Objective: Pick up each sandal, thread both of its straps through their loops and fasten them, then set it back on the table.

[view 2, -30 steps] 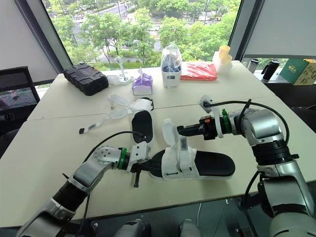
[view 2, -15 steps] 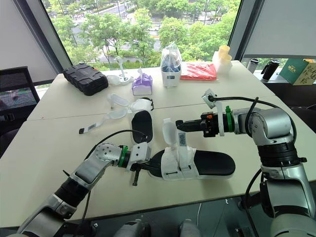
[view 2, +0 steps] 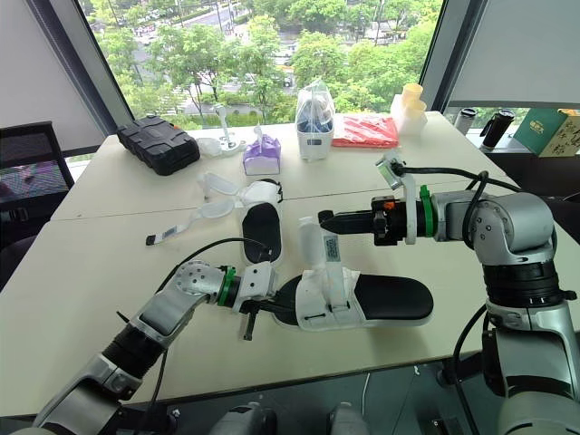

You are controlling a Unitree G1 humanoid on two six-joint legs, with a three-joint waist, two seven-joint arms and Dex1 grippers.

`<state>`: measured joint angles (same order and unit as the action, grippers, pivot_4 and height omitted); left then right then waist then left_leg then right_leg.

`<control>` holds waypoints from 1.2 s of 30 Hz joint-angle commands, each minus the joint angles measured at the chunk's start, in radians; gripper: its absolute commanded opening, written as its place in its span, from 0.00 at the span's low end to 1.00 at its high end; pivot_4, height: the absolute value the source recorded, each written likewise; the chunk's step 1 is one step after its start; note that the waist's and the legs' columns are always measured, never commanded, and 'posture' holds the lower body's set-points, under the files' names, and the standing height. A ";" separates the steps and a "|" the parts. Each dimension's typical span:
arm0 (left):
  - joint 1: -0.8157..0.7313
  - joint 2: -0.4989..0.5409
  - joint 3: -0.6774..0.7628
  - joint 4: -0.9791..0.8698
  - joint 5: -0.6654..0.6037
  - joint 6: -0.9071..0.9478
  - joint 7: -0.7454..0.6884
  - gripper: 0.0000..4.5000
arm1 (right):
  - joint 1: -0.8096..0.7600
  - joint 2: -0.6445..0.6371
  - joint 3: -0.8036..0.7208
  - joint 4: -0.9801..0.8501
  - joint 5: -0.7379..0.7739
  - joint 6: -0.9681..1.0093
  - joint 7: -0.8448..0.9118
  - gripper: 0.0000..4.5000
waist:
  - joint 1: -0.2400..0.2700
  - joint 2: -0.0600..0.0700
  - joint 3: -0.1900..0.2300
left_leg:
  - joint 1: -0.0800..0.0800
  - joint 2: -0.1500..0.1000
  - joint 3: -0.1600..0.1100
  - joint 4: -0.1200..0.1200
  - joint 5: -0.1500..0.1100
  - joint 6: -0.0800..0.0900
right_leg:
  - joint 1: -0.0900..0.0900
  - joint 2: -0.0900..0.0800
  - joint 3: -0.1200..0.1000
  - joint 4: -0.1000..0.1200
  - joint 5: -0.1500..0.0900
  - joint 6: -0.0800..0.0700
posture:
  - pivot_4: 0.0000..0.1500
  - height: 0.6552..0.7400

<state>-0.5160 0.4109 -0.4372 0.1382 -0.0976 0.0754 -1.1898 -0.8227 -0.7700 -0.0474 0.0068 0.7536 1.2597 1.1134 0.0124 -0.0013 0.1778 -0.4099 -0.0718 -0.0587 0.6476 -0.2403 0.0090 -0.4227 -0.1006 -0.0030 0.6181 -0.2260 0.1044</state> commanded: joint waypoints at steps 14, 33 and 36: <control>0.033 0.013 -0.080 0.037 0.065 0.008 -0.029 0.00 | 0.004 0.014 0.112 0.203 -0.188 -0.261 -0.002 0.01 | -0.001 0.000 0.000 | 0.000 0.000 0.000 0.000 0.000 0.000 | 0.000 0.002 0.000 0.000 0.000 0.000 | 1.00 1.00; 0.045 0.014 -0.078 0.018 0.077 0.008 -0.018 0.00 | 0.106 0.031 0.271 0.283 -0.440 -0.448 -0.022 0.55 | -0.001 0.000 -0.001 | 0.001 0.000 0.000 0.000 0.000 0.000 | 0.001 0.002 0.000 0.000 0.000 0.000 | 1.00 1.00; 0.047 0.013 -0.077 0.017 0.079 0.009 -0.017 0.00 | 0.111 0.042 0.279 0.277 -0.467 -0.458 -0.035 0.89 | 0.000 0.000 -0.002 | 0.001 0.000 0.000 0.000 0.000 0.000 | 0.001 0.002 0.000 0.000 0.000 0.000 | 1.00 1.00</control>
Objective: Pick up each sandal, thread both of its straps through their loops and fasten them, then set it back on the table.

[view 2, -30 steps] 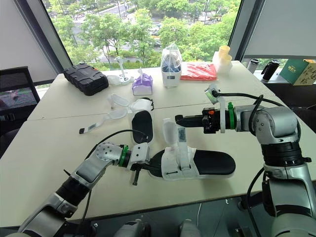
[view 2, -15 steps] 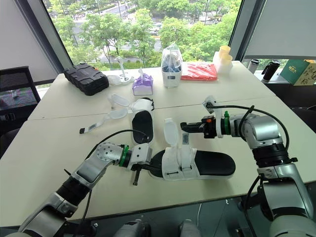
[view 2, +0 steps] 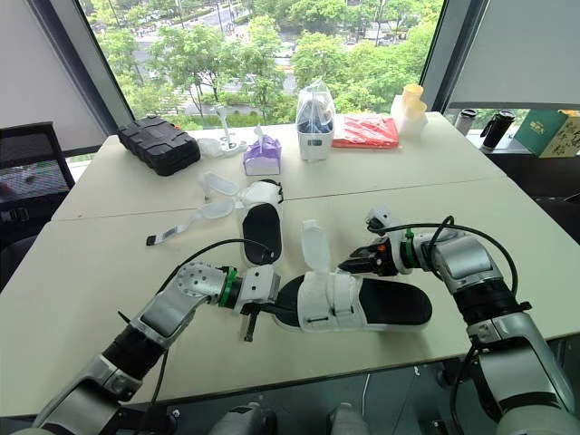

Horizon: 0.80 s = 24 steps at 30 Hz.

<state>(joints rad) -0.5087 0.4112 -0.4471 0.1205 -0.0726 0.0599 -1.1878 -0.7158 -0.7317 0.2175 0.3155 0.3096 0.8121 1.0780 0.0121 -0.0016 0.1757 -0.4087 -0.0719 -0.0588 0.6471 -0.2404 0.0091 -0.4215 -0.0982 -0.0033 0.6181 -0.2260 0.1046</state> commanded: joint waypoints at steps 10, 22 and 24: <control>0.042 -0.002 -0.068 0.035 0.054 0.025 -0.013 0.00 | -0.111 0.065 -0.035 0.114 -0.161 -0.202 -0.129 0.99 | -0.002 -0.001 -0.004 | 0.001 0.000 0.000 0.000 0.000 0.000 | 0.002 0.000 0.000 0.000 0.000 0.000 | 1.00 1.00; 0.029 -0.017 -0.070 0.058 0.056 0.014 -0.016 0.00 | -0.141 -0.019 -0.164 -0.172 0.120 0.220 0.058 0.99 | 0.003 -0.001 -0.004 | 0.001 -0.001 -0.001 0.001 -0.001 0.001 | 0.003 -0.001 0.000 -0.002 0.000 0.000 | 1.00 1.00; 0.027 -0.017 -0.068 0.063 0.056 0.011 -0.016 0.00 | -0.132 -0.020 -0.170 -0.197 0.161 0.282 0.065 0.99 | 0.004 -0.001 -0.004 | 0.001 -0.001 -0.001 0.001 -0.001 0.001 | 0.003 -0.001 0.000 -0.002 0.000 -0.001 | 1.00 1.00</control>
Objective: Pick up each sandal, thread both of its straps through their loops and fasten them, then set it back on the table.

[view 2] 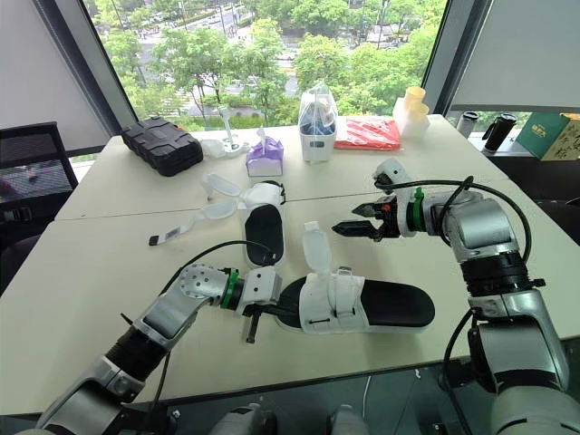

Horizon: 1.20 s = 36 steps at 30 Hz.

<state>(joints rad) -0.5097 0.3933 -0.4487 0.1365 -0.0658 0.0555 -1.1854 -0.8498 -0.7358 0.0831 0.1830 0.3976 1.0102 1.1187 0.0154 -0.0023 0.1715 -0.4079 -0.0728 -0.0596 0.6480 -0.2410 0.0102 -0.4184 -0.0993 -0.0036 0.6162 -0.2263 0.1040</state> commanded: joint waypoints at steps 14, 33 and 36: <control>0.023 0.003 -0.060 0.052 0.053 0.013 -0.016 0.00 | 0.007 0.091 0.081 0.034 0.094 0.094 0.023 0.99 | -0.001 0.000 0.000 | 0.000 0.000 0.000 0.000 0.000 0.000 | 0.000 -0.002 -0.001 -0.001 0.000 0.000 | 1.00 1.00; 0.047 0.001 -0.057 0.023 0.049 0.026 0.006 0.00 | -0.231 0.252 0.036 0.357 0.103 0.054 0.094 0.99 | -0.001 0.000 0.000 | 0.000 -0.001 -0.001 0.000 0.000 0.000 | -0.001 -0.001 0.000 0.001 0.000 0.000 | 1.00 1.00; 0.049 0.001 -0.058 0.022 0.049 0.025 0.007 0.00 | -0.242 0.253 0.025 0.357 0.107 0.060 0.096 0.99 | -0.002 0.000 0.000 | 0.000 -0.001 0.000 0.000 0.000 0.000 | -0.001 -0.001 0.000 0.001 0.000 0.000 | 1.00 1.00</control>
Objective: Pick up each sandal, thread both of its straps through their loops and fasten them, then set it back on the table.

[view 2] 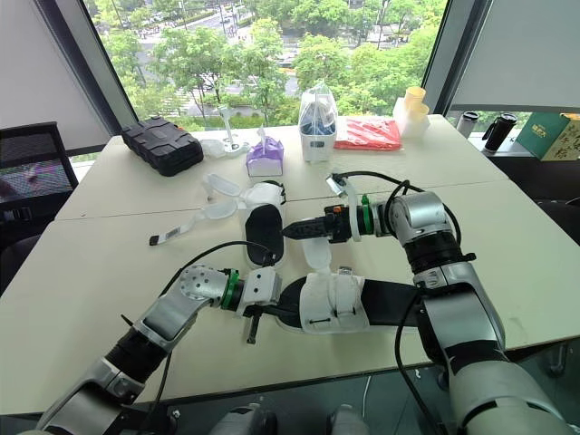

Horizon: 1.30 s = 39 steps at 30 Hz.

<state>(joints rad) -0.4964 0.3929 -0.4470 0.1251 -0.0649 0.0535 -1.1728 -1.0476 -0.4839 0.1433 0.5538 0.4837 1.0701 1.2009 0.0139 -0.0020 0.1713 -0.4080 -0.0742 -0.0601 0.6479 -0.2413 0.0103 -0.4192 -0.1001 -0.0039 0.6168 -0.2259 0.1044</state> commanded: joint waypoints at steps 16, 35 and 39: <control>0.037 -0.006 -0.063 0.036 0.048 0.023 -0.004 0.00 | -0.022 -0.017 -0.096 -0.165 0.099 0.078 0.000 0.01 | 0.001 0.000 0.000 | 0.000 0.000 0.000 0.000 0.000 0.000 | 0.000 -0.001 0.000 0.000 0.000 0.000 | 1.00 1.00; 0.061 0.009 -0.043 0.044 0.022 0.051 -0.030 0.00 | 0.707 -0.281 -0.079 -1.009 -0.190 -0.777 -0.033 0.01 | 0.002 -0.002 -0.001 | 0.001 0.000 0.000 0.001 -0.001 0.001 | 0.003 -0.001 -0.001 -0.003 -0.001 0.002 | 1.00 1.00; 0.060 0.008 -0.044 0.045 0.016 0.056 -0.037 0.00 | 0.825 -0.315 -0.056 -0.988 -0.289 -1.067 -0.006 0.01 | -0.001 -0.003 -0.001 | 0.002 0.000 0.000 0.000 -0.001 0.002 | 0.005 -0.001 -0.002 -0.003 -0.003 0.005 | 1.00 1.00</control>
<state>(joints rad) -0.4765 0.3889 -0.4300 0.1282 -0.0785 0.0738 -1.1780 -0.2310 -0.7850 0.0867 -0.4149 0.2240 0.1162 1.1838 0.0125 -0.0048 0.1698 -0.4058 -0.0739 -0.0598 0.6481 -0.2424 0.0120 -0.4140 -0.1007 -0.0057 0.6139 -0.2288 0.1093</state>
